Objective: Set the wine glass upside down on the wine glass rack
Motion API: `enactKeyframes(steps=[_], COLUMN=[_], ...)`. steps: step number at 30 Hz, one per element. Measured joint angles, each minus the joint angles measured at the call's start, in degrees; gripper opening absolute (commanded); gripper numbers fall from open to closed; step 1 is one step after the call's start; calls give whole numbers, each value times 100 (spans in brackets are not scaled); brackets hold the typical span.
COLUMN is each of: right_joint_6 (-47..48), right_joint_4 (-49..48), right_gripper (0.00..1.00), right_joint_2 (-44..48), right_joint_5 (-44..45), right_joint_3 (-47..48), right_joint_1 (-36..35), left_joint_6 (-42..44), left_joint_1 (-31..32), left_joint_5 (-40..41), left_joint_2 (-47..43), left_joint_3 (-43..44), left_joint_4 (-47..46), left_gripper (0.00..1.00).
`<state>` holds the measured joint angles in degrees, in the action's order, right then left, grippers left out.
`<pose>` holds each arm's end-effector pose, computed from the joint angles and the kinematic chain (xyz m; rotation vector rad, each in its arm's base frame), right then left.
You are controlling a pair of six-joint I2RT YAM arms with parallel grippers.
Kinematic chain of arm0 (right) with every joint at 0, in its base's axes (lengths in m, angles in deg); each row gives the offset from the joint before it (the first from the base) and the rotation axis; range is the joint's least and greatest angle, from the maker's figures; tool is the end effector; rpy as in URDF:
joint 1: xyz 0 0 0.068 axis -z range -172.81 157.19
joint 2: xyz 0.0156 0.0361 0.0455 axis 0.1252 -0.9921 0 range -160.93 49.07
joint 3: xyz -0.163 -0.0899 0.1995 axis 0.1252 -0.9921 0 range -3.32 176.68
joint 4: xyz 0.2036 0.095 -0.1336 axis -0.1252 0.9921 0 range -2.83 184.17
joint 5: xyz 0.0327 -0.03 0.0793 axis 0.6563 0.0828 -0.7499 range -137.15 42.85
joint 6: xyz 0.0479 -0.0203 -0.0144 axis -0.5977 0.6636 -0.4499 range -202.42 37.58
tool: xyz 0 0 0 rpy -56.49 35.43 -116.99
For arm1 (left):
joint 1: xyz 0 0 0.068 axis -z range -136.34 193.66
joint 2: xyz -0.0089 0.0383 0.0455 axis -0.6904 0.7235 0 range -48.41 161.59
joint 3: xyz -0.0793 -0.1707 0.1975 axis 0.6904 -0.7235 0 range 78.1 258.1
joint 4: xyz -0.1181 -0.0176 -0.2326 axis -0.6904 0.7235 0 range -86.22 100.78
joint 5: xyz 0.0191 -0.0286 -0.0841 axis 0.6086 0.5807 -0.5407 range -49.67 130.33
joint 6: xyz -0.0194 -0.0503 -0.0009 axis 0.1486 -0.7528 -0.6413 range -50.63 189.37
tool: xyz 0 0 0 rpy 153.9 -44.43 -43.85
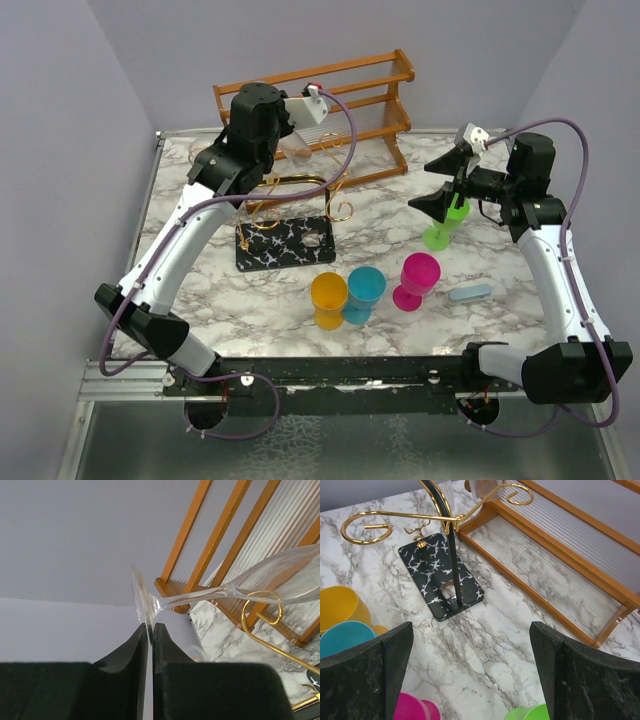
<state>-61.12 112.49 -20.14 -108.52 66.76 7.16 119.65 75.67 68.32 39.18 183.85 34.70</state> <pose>0.2532 0.0314 0.3863 -0.9648 1.5698 0.7993 0.2851 -0.1585 0.4873 0.9049 1.5744 0.6642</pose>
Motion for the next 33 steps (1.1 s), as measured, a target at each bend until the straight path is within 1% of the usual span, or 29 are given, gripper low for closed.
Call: enactKeyframes(steps=[13,25,33], right_joint_6=[0,-4,-4], right_joint_4=[-74,-149,-184], right_gripper=[99,100,99], right_joint_2=[0,0,0], right_joint_5=[2,2,2], right_joint_3=[-120,-184,-203], right_joint_1=[0,0,0], left_joint_6=[726,717,616], left_joint_1=[391,514,520], left_joint_5=[98,74,76], left_joint_2=[297,295,293], left_joint_3=[-350,-909,-1115], left_joint_4=[-7,109,205], left_gripper=[0,0,0])
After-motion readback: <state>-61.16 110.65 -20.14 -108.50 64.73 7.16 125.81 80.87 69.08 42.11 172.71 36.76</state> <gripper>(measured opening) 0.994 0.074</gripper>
